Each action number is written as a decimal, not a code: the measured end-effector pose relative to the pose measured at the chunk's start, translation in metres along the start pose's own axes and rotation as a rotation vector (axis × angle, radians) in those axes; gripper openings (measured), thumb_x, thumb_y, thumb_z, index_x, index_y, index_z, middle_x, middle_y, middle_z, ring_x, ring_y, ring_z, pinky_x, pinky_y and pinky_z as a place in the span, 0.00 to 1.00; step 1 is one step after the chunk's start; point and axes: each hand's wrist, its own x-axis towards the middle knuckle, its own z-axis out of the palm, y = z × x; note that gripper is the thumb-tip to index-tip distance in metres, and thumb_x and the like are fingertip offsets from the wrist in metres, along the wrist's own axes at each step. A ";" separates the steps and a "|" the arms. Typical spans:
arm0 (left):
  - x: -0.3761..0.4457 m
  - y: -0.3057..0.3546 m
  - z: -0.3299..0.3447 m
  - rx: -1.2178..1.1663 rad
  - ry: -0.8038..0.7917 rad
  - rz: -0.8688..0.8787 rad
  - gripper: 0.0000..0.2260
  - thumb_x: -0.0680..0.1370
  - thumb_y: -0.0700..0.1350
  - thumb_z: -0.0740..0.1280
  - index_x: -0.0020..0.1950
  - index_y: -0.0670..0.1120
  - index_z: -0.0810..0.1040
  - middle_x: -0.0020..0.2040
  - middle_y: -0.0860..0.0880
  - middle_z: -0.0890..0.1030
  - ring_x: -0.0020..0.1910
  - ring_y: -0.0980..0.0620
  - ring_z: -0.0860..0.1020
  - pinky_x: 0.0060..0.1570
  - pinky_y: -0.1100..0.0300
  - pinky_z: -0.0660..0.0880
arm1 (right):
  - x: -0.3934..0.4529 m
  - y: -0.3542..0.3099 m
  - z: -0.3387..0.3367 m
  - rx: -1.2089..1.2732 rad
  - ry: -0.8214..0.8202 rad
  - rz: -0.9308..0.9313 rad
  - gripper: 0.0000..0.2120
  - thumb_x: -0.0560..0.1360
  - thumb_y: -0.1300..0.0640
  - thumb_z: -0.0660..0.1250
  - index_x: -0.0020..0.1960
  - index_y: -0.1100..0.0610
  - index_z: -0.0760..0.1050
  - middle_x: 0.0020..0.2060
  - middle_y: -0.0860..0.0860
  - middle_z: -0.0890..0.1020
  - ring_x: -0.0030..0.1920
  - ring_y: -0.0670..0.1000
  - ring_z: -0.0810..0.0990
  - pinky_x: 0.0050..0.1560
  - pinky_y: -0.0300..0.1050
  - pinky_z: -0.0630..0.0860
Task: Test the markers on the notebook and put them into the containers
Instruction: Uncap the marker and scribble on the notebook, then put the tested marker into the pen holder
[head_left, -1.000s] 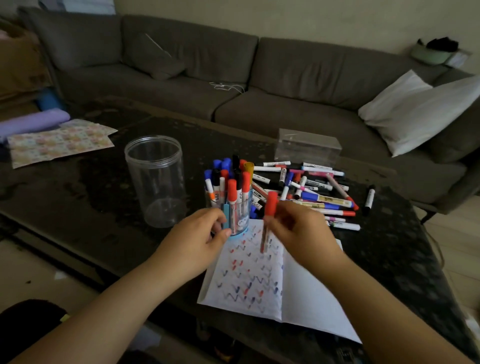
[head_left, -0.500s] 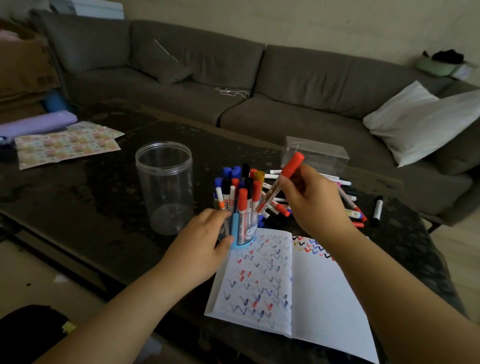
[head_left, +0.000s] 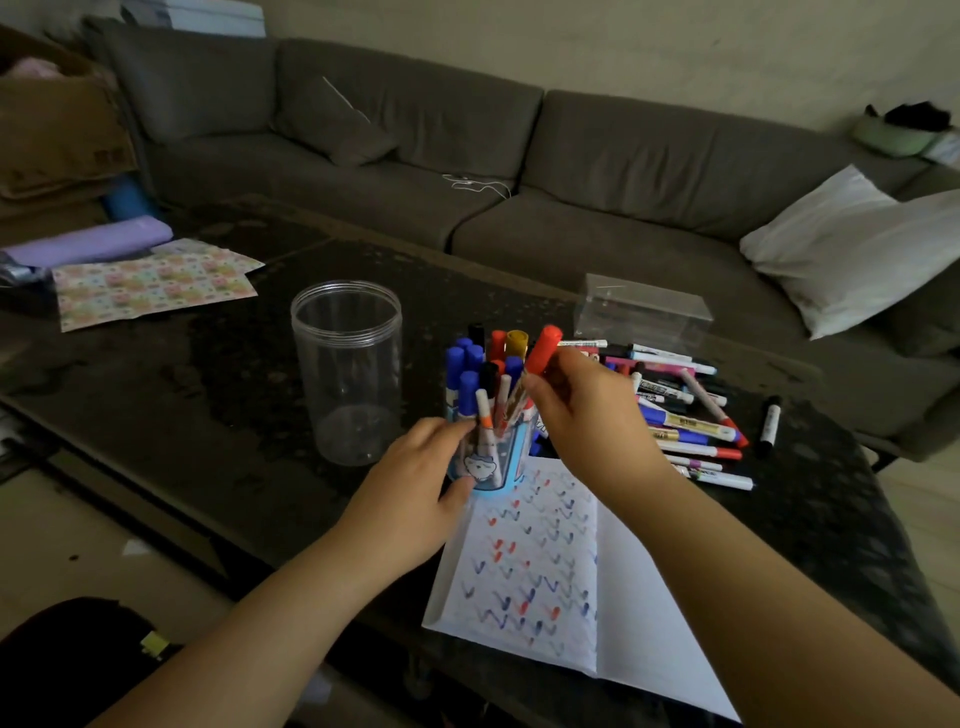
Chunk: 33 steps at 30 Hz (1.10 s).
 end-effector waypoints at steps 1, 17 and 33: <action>0.001 0.001 0.000 -0.009 -0.005 0.011 0.26 0.78 0.47 0.64 0.74 0.55 0.60 0.68 0.57 0.64 0.66 0.58 0.66 0.61 0.66 0.65 | 0.003 0.000 0.002 -0.022 -0.031 0.020 0.04 0.79 0.53 0.62 0.49 0.53 0.72 0.35 0.43 0.73 0.34 0.41 0.72 0.34 0.30 0.68; -0.003 0.019 0.014 -0.061 -0.023 -0.067 0.19 0.78 0.46 0.63 0.68 0.53 0.65 0.65 0.55 0.70 0.60 0.58 0.72 0.56 0.66 0.71 | -0.017 0.014 0.013 0.065 -0.068 0.187 0.16 0.76 0.51 0.67 0.61 0.55 0.74 0.39 0.46 0.77 0.39 0.44 0.76 0.45 0.41 0.77; 0.045 0.090 0.112 -0.070 -0.245 0.092 0.15 0.79 0.46 0.61 0.66 0.51 0.70 0.62 0.53 0.73 0.59 0.57 0.72 0.55 0.64 0.70 | -0.063 0.186 -0.046 -0.329 -0.097 0.518 0.15 0.78 0.56 0.63 0.64 0.55 0.74 0.60 0.53 0.75 0.60 0.52 0.74 0.59 0.44 0.72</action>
